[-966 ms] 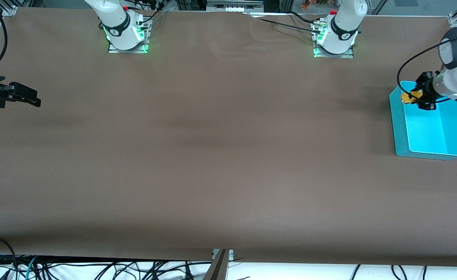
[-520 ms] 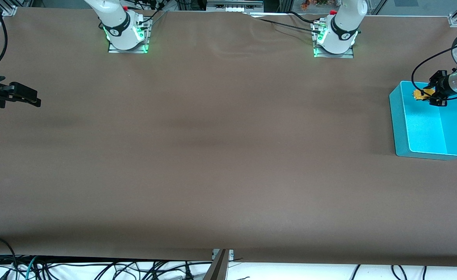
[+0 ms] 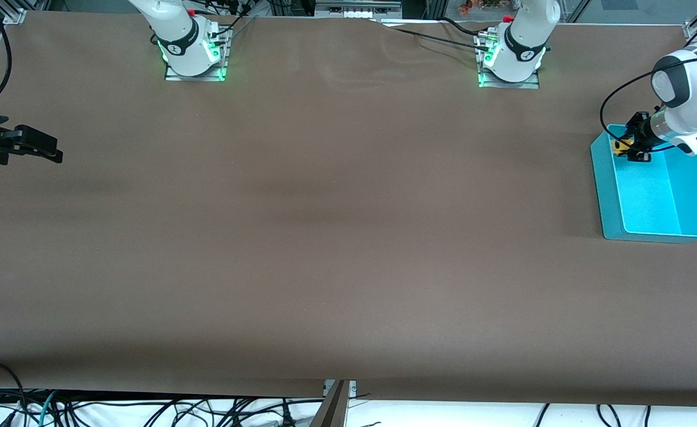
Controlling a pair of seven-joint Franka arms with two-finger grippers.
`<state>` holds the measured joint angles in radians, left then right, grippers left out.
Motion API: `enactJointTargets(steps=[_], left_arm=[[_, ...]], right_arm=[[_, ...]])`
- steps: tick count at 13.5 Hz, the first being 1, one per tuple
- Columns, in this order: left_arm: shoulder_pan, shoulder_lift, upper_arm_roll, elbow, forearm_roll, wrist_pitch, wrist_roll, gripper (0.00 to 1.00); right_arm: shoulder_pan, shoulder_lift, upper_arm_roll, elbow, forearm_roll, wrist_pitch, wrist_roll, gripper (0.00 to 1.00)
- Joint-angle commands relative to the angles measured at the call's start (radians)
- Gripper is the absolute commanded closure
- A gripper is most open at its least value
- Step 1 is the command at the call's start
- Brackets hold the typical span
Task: Wind and store yellow beetle car
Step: 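Lower the car into the bin and open the left gripper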
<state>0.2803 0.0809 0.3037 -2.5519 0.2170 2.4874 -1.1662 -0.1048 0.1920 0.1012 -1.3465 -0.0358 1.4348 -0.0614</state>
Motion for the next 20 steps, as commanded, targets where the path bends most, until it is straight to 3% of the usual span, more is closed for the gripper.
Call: enactJointTargets(steps=[1,5,8,9,10,11,16,20], left_arm=[[-0.004,-0.015,-0.038,-0.019,-0.018,0.015,-0.059,1.00],[-0.004,-0.007,-0.040,-0.041,-0.018,0.047,-0.066,0.99],[-0.004,0.032,-0.040,-0.041,-0.016,0.093,-0.066,0.76],[-0.004,0.043,-0.040,-0.038,-0.013,0.108,-0.066,0.64],[-0.004,0.045,-0.040,-0.030,-0.005,0.110,-0.064,0.44],[-0.006,0.043,-0.040,-0.024,-0.002,0.110,-0.064,0.00],[-0.006,0.013,-0.052,0.062,-0.001,0.055,-0.044,0.00],[-0.006,-0.001,-0.135,0.301,-0.016,-0.247,-0.036,0.00]], right_arm=[[0.000,-0.011,0.000,-0.008,0.013,-0.004,0.012,0.00],[0.000,-0.011,0.000,-0.008,0.013,-0.002,0.014,0.00],[0.000,-0.011,0.000,-0.008,0.014,-0.005,0.014,0.00],[0.000,-0.011,0.000,-0.008,0.014,-0.005,0.015,0.00],[0.000,-0.011,0.000,-0.008,0.013,-0.004,0.015,0.00],[0.000,-0.011,0.000,-0.008,0.013,-0.004,0.015,0.00],[0.000,-0.011,0.000,-0.008,0.013,-0.002,0.015,0.00],[0.002,-0.011,0.000,-0.008,0.014,-0.002,0.015,0.00]])
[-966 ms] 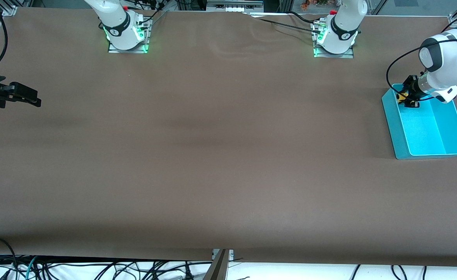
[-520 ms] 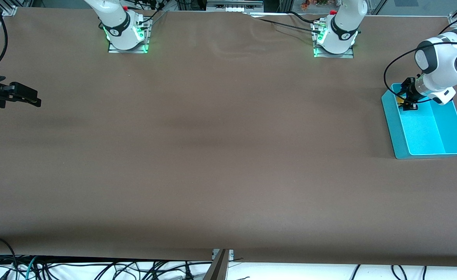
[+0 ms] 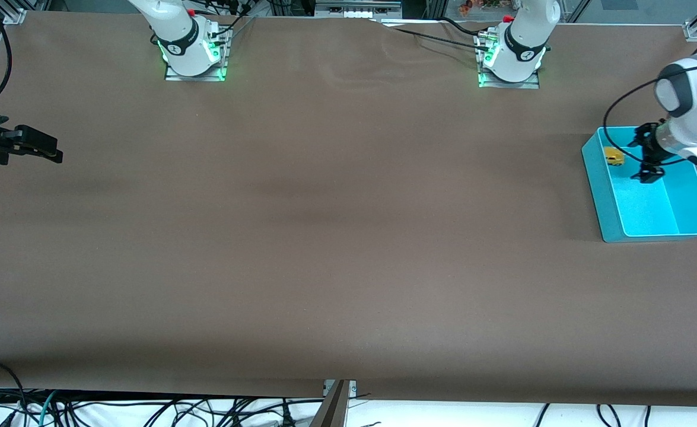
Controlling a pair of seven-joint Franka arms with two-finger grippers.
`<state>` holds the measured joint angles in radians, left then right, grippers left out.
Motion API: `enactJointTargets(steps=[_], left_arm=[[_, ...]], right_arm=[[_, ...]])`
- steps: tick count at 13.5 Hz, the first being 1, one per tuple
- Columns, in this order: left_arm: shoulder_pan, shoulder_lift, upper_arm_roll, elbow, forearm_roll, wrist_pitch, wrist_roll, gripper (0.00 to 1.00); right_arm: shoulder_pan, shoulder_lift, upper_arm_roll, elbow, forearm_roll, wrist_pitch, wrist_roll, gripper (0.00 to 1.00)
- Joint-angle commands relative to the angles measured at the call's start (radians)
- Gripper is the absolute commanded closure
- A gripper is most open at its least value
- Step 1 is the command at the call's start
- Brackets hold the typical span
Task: Wind and store yellow beetle car
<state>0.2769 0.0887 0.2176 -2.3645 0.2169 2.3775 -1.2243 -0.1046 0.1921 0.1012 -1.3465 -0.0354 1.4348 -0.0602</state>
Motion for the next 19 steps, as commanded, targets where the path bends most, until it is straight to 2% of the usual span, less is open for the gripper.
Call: enactJointTargets(steps=[1,3,6,9,12,15,16,19], left_arm=[[-0.004,-0.010,-0.073,0.173,-0.017,-0.194,0.019,0.00],[-0.021,-0.012,-0.135,0.293,-0.046,-0.298,0.017,0.00],[-0.090,-0.058,-0.138,0.396,-0.034,-0.414,0.038,0.00],[-0.159,-0.087,-0.141,0.470,-0.053,-0.500,0.199,0.00],[-0.203,-0.131,-0.164,0.517,-0.056,-0.555,0.465,0.00],[-0.211,-0.194,-0.167,0.528,-0.170,-0.575,0.786,0.00],[-0.211,-0.195,-0.170,0.548,-0.177,-0.621,0.871,0.00],[-0.226,-0.149,-0.173,0.701,-0.180,-0.745,1.031,0.00]], right_arm=[[0.000,-0.013,0.000,-0.008,0.014,-0.004,0.014,0.00],[0.000,-0.011,0.000,-0.008,0.014,-0.004,0.014,0.00],[0.000,-0.011,0.000,-0.008,0.014,-0.004,0.014,0.00],[0.000,-0.011,0.000,-0.008,0.014,-0.002,0.014,0.00],[0.002,-0.011,0.000,-0.008,0.014,-0.002,0.014,0.00],[0.002,-0.011,0.000,-0.008,0.014,-0.004,0.014,0.00],[0.002,-0.011,0.000,-0.008,0.014,-0.002,0.014,0.00],[0.002,-0.011,0.000,-0.008,0.014,-0.004,0.014,0.00]])
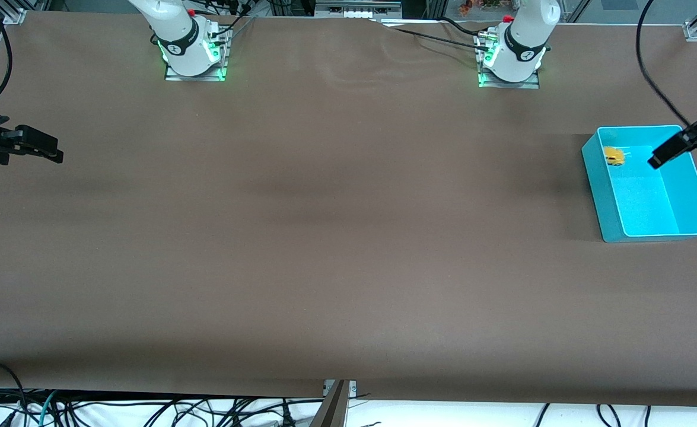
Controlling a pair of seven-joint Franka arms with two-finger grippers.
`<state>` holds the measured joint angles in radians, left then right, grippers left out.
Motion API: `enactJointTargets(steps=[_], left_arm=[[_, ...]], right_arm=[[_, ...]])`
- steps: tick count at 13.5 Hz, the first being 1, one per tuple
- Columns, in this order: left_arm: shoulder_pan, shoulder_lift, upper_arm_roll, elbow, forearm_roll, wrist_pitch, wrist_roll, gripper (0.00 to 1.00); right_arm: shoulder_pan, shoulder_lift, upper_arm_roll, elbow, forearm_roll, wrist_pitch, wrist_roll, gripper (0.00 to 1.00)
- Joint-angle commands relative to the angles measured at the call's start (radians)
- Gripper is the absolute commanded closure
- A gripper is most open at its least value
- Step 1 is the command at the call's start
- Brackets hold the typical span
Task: Wind and store yellow beetle car
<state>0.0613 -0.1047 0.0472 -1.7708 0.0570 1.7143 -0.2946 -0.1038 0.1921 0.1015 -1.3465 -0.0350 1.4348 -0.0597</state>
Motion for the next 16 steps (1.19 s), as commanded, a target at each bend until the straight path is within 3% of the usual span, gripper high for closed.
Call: enactJointTargets(steps=[1,16], left_arm=[[-0.002,0.051,-0.022,0.137,-0.020,-0.108,0.121,0.00],[0.014,0.059,-0.047,0.149,-0.040,-0.139,0.129,0.00]], right_arm=[[0.001,-0.011,0.000,-0.008,0.014,-0.004,0.014,0.00],[0.001,-0.011,0.000,-0.008,0.014,-0.002,0.014,0.00]])
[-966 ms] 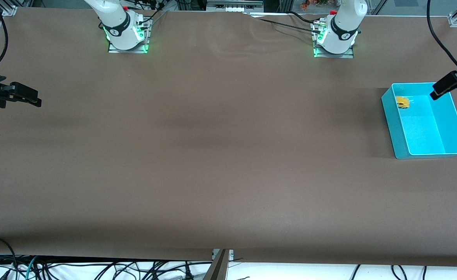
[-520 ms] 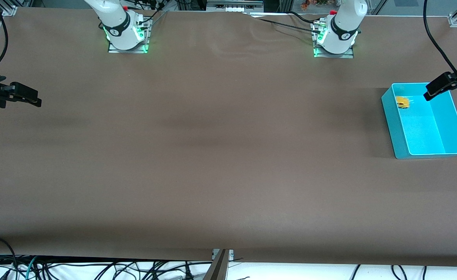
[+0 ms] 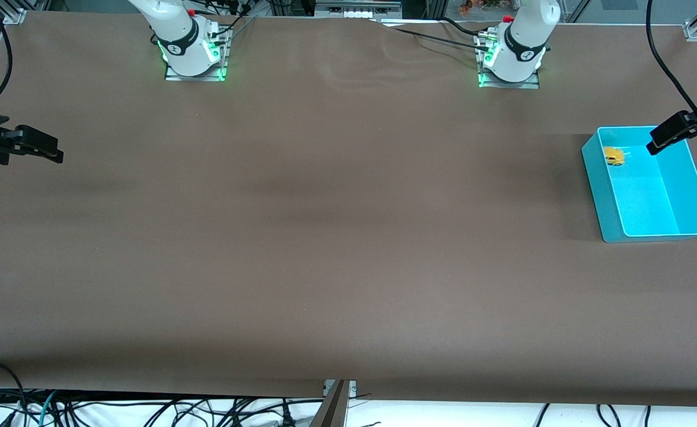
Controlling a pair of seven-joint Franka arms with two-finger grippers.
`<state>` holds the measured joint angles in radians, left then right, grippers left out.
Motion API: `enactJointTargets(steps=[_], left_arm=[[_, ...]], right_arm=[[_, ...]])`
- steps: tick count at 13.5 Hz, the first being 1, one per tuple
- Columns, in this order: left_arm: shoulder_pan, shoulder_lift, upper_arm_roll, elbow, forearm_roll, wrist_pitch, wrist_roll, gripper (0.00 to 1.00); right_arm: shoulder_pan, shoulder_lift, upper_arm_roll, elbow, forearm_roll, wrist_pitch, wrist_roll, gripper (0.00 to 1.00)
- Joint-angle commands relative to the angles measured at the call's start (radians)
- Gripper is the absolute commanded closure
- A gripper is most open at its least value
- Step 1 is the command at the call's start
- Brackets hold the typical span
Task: Wind and store yellow beetle car
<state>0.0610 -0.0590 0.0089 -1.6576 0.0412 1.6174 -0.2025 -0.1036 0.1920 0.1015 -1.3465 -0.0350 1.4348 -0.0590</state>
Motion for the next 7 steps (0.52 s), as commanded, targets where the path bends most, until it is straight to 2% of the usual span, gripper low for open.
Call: enactJointTargets(steps=[1,7], left_arm=[[0.016,0.013,-0.009,0.035,-0.026,-0.042,0.038,0.00],[0.017,0.021,-0.012,0.033,-0.027,-0.028,0.026,0.00]], right_arm=[[0.001,-0.013,0.000,-0.008,0.013,-0.004,0.013,0.00],[0.001,-0.011,0.000,-0.008,0.013,-0.002,0.014,0.00]])
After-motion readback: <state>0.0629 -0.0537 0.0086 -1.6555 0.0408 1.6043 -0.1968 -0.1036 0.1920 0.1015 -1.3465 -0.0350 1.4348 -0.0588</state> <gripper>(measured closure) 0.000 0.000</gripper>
